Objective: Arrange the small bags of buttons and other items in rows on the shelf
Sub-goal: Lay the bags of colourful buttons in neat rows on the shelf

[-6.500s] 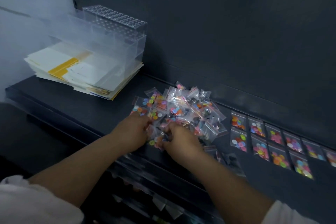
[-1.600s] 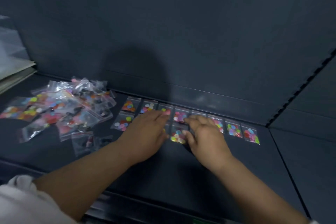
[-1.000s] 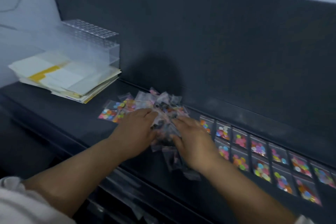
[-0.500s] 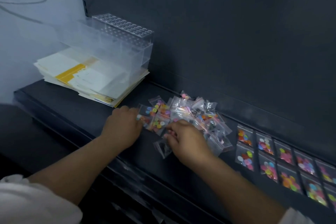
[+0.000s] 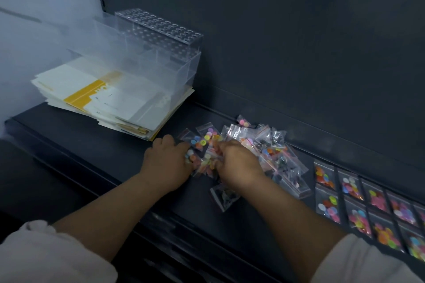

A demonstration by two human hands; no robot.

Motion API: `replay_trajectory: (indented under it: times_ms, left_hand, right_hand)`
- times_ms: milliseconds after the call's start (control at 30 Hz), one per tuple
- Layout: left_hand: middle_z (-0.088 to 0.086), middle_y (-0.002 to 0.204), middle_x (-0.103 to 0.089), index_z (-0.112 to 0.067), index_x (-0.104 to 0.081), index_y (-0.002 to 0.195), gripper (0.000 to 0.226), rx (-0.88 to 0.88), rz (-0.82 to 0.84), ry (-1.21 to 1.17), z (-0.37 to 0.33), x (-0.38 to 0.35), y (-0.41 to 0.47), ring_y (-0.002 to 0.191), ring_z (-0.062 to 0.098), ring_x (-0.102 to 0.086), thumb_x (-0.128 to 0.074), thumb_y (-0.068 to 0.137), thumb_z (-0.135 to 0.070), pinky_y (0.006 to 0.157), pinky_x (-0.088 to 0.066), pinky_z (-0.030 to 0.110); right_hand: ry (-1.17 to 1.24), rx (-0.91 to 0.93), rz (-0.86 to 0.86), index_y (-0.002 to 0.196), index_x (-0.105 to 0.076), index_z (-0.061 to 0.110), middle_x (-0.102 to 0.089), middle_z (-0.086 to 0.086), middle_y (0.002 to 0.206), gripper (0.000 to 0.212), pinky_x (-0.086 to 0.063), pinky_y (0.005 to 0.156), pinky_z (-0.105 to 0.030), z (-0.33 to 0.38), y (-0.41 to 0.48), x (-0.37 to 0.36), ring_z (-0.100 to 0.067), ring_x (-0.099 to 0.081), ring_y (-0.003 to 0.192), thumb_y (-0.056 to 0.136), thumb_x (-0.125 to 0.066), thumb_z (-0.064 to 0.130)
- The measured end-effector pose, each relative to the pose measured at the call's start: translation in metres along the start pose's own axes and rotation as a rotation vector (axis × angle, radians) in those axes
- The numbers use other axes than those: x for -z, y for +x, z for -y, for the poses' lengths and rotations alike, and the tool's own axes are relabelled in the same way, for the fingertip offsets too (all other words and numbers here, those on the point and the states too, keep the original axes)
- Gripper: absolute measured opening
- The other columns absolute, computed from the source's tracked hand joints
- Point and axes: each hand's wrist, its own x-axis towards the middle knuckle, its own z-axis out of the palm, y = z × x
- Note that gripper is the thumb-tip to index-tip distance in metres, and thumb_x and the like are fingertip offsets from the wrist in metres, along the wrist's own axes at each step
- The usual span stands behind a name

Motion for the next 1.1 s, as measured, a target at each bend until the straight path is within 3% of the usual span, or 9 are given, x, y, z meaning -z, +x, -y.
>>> replay_trajectory:
  times_ms: [133,233,300,433,600,700,833,933,1100]
  left_hand:
    - [0.004,0.113,-0.041,-0.030,-0.050,0.124,0.046,0.000,0.034,-0.026,0.003,0.003,0.001,0.112,0.026,-0.039,-0.057,0.083,-0.049,0.089,-0.038,0.036]
    - [-0.002,0.093,-0.041,-0.023,-0.051,0.090,0.024,-0.017,0.035,-0.147,0.002,0.009,0.000,0.098,0.021,-0.045,-0.065,0.079,-0.039,0.070,-0.035,0.028]
    - [-0.006,0.079,-0.047,-0.023,-0.045,0.073,0.027,0.005,0.041,-0.285,0.001,0.013,-0.001,0.079,0.014,-0.049,-0.069,0.078,-0.034,0.056,-0.031,0.026]
    - [-0.001,0.072,-0.052,-0.017,-0.045,0.071,0.026,0.111,0.018,-0.574,0.001,0.013,-0.001,0.064,0.010,-0.046,-0.070,0.078,-0.018,0.054,-0.035,0.027]
    - [-0.001,0.081,-0.057,-0.015,-0.056,0.101,0.029,0.263,-0.011,-1.067,-0.007,0.024,-0.002,0.068,0.010,-0.053,-0.069,0.079,-0.002,0.054,-0.043,0.018]
    - [0.008,0.079,-0.060,-0.012,-0.060,0.088,0.018,0.300,0.010,-1.243,-0.017,0.032,-0.007,0.061,0.016,-0.054,-0.064,0.080,0.003,0.049,-0.043,0.023]
    - [0.015,0.076,-0.059,-0.008,-0.058,0.079,0.011,0.286,-0.017,-1.272,-0.041,0.039,-0.014,0.059,0.018,-0.051,-0.063,0.081,0.001,0.051,-0.042,0.026]
    - [0.013,0.073,-0.059,-0.008,-0.056,0.074,0.015,0.253,-0.010,-1.269,-0.066,0.042,-0.021,0.061,0.019,-0.053,-0.063,0.078,0.004,0.056,-0.046,0.029]
    - [0.005,0.077,-0.062,-0.012,-0.060,0.083,0.014,0.201,-0.041,-1.219,-0.111,0.048,-0.028,0.060,0.014,-0.054,-0.066,0.079,0.000,0.047,-0.042,0.022]
  right_hand:
    - [-0.083,-0.039,0.070,0.128,-0.048,0.021,-0.052,-0.009,0.123,0.041,-0.041,0.079,-0.028,0.004,0.008,0.001,-0.027,-0.054,0.111,0.088,-0.054,0.017]
    - [-0.066,-0.076,0.111,0.108,-0.056,0.020,-0.059,-0.006,0.106,0.022,-0.038,0.070,-0.026,0.006,0.012,0.004,-0.025,-0.058,0.096,0.086,-0.055,0.017]
    - [-0.051,-0.097,0.119,0.089,-0.055,0.021,-0.061,-0.005,0.099,0.009,-0.038,0.065,-0.026,0.005,0.012,0.005,-0.023,-0.058,0.089,0.084,-0.057,0.014]
    - [0.014,-0.073,0.095,0.062,-0.034,0.030,-0.057,-0.006,0.094,0.036,-0.035,0.066,-0.025,0.002,0.010,0.003,-0.021,-0.053,0.083,0.086,-0.050,0.009]
    - [0.274,-0.072,-0.003,0.067,-0.045,0.023,-0.056,0.001,0.075,0.024,-0.040,0.059,-0.025,0.001,-0.002,0.006,-0.016,-0.055,0.069,0.087,-0.053,0.012]
    - [0.498,-0.062,-0.064,0.067,-0.048,0.020,-0.055,0.003,0.064,0.024,-0.041,0.055,-0.024,-0.002,-0.012,0.012,-0.012,-0.051,0.057,0.086,-0.056,0.008]
    - [0.810,-0.113,-0.073,0.075,-0.048,0.016,-0.059,0.001,0.067,0.023,-0.042,0.047,-0.019,-0.015,-0.029,0.024,-0.001,-0.055,0.047,0.088,-0.052,-0.003]
    - [0.966,-0.147,-0.074,0.080,-0.048,0.017,-0.062,-0.008,0.079,0.025,-0.047,0.051,-0.020,-0.034,-0.044,0.035,-0.008,-0.065,0.058,0.089,-0.050,-0.006]
    - [0.909,-0.119,-0.136,0.079,-0.052,0.019,-0.059,-0.005,0.074,0.022,-0.044,0.056,-0.023,-0.074,-0.068,0.054,-0.015,-0.058,0.064,0.089,-0.053,-0.001]
